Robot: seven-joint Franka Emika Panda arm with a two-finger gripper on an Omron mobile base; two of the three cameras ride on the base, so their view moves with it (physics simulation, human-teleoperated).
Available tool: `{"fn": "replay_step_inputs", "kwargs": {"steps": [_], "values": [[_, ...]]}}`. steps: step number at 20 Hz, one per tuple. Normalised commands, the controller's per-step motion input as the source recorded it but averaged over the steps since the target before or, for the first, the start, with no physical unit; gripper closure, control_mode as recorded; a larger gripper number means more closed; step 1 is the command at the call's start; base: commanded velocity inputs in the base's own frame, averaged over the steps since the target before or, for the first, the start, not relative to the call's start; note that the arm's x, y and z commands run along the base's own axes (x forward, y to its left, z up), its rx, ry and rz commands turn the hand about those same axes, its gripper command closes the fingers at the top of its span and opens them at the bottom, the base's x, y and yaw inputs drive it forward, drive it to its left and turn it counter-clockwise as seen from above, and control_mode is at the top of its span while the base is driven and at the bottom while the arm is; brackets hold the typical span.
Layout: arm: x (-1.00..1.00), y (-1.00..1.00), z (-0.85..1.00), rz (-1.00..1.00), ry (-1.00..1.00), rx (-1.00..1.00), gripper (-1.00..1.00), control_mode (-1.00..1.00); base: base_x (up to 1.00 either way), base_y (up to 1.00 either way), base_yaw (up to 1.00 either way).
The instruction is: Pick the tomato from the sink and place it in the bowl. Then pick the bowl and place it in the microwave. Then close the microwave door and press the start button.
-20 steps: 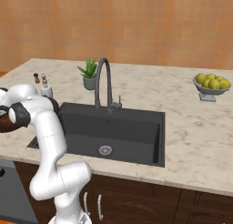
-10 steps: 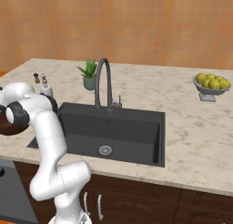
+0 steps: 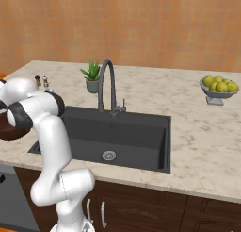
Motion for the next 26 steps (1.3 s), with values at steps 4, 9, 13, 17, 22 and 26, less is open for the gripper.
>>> {"fn": "replay_step_inputs", "kwargs": {"steps": [4, 9, 13, 17, 22, 26], "values": [[0.0, -0.83, 0.06, 0.0, 0.14, 0.09, -1.0, -1.0, 0.0, 0.0, 0.0], [0.0, -0.5, 0.0, 0.0, 0.21, 0.07, -1.0, -1.0, 0.0, 0.0, 0.0], [0.0, -0.16, -0.17, 0.0, 0.15, 0.0, -1.0, -1.0, 0.0, 0.0, 0.0], [0.0, 0.0, -0.23, 0.0, 0.13, 0.0, -1.0, -1.0, 0.0, 0.0, 0.0], [0.05, 0.03, -0.21, 0.0, 0.13, 0.0, -1.0, -1.0, 0.0, 0.0, 0.0], [0.09, 0.08, -0.33, 0.0, 0.11, 0.0, -1.0, -1.0, 0.0, 0.0, 0.0]]}}
